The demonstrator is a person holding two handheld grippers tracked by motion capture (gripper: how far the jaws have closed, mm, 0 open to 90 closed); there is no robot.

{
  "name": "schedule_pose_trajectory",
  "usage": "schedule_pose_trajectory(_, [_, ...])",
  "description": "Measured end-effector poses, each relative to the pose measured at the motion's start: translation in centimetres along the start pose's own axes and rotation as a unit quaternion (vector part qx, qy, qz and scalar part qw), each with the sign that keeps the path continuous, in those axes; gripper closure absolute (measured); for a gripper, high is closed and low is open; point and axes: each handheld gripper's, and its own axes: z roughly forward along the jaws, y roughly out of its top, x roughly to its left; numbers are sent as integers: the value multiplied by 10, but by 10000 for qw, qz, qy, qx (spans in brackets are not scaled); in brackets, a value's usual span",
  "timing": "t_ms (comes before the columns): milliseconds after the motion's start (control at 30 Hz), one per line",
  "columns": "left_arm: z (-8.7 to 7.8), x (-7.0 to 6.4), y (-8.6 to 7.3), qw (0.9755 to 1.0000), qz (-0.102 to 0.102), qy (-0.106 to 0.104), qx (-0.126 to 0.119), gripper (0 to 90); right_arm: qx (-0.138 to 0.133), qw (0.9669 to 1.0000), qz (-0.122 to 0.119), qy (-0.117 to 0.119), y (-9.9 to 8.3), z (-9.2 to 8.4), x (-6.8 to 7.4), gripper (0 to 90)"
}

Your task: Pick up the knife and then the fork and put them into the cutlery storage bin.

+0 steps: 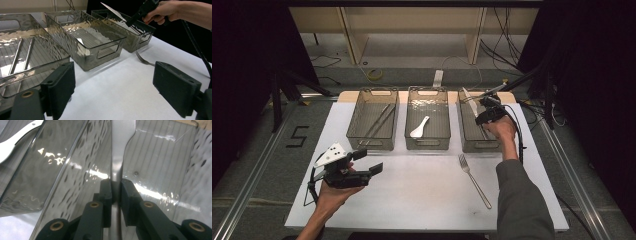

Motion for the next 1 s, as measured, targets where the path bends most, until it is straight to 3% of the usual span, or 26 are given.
schedule_pose_trajectory(267, [0, 0, 0, 10000, 1, 10, 13, 178, 69, 10000, 49, -19, -7, 7, -6, 807])
schedule_pose_trajectory(533, [0, 1, 0, 10000, -5, 16, 18, 178, 198, 9995, 253, 10, -7, 11, -5, 791])
schedule_pose_trajectory(800, [0, 0, 0, 10000, -5, 11, 16, 178, -93, 9993, 322, 192, -1, -1, -3, 679])
schedule_pose_trajectory(1000, [0, 0, 0, 10000, -3, 13, 22, 178, -84, 9994, 244, 212, -2, -6, -1, 587])
